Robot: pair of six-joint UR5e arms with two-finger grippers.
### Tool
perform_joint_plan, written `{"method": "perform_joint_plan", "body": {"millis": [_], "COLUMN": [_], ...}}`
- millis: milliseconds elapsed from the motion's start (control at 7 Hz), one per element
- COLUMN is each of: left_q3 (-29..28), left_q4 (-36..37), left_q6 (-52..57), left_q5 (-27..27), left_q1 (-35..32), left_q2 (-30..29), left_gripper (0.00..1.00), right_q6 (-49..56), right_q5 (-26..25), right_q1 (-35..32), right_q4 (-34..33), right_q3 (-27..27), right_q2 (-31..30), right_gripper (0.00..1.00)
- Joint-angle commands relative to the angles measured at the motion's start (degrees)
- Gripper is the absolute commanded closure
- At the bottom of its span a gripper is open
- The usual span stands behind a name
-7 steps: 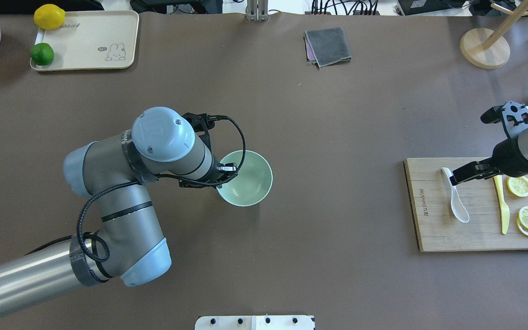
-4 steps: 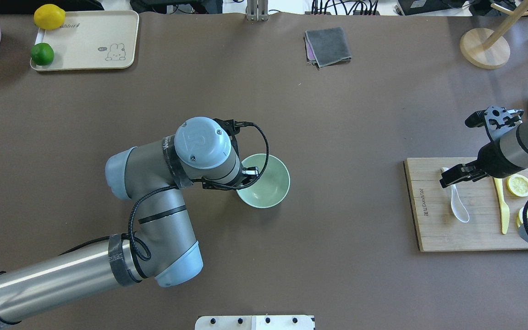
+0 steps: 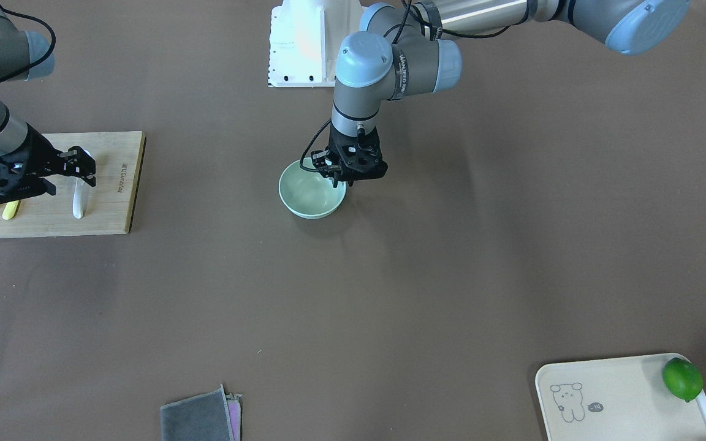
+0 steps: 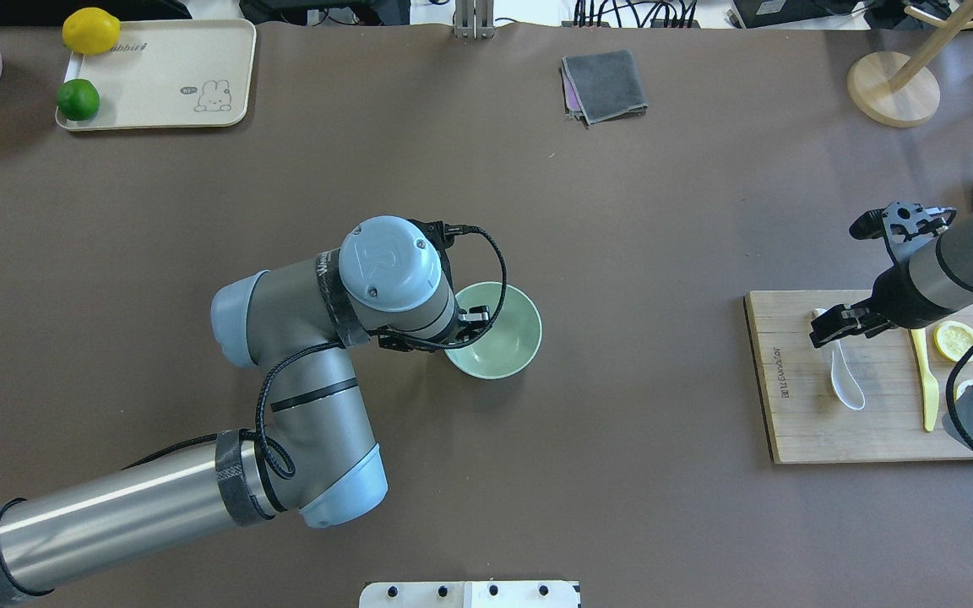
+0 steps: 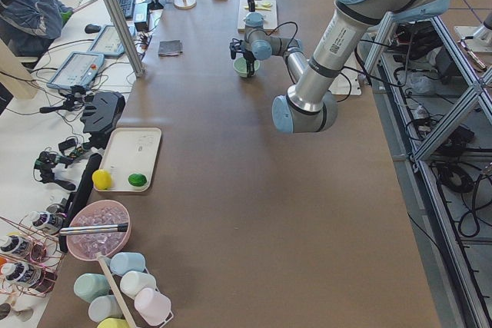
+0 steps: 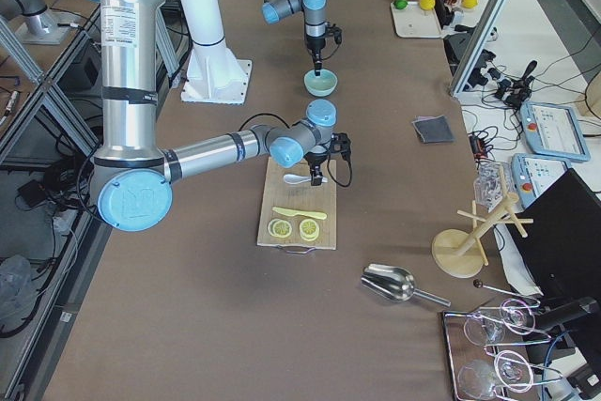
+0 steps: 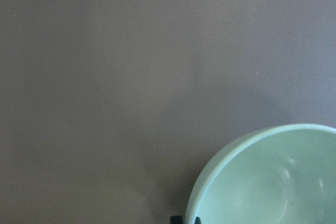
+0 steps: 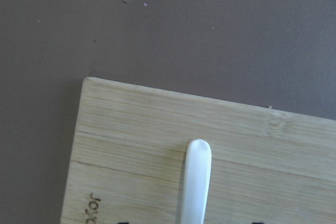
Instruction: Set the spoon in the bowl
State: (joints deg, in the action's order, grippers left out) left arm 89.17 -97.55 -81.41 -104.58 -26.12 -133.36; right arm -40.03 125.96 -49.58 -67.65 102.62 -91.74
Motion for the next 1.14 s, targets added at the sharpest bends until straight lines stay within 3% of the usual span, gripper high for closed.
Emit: {"method": "perform_joint_plan", "body": {"millis": [0,143,429,571,714,1000], "left_q3": [2.40,3.63,4.70,4.79,6.01,12.31], "left_q4": [0.70,2.18,3.07,3.07,3.07,3.07], "left_q6": [0.02,0.02,0.02,0.02,0.28,1.59], "left_q5": [-0.10,-0.18,-0.19,-0.19,-0.27,-0.80], "left_q1": [-0.25,-0.43,-0.51,-0.78,-1.48,-3.75], "left_q2": [0.29,0.55,0.56,0.64,1.77,8.08], "left_gripper": [0.02,0.02,0.02,0.02,0.02,0.02], "right_q6": [-0.57,-1.18,-1.28,-1.28,-1.28,-1.36], "right_q5": [0.07,0.07,0.07,0.07,0.42,0.77], "right_q1": [0.27,0.45,0.63,0.63,0.63,0.63], "right_q4": [-0.02,-0.02,0.06,-0.02,0.06,0.06], "right_q3": [-1.28,-1.54,-2.25,-2.25,-1.99,-0.85], "right_q2": [0.60,0.77,1.04,1.04,1.04,1.13], "right_gripper": [0.29,0.31,0.54,0.89,1.00,1.00]}}
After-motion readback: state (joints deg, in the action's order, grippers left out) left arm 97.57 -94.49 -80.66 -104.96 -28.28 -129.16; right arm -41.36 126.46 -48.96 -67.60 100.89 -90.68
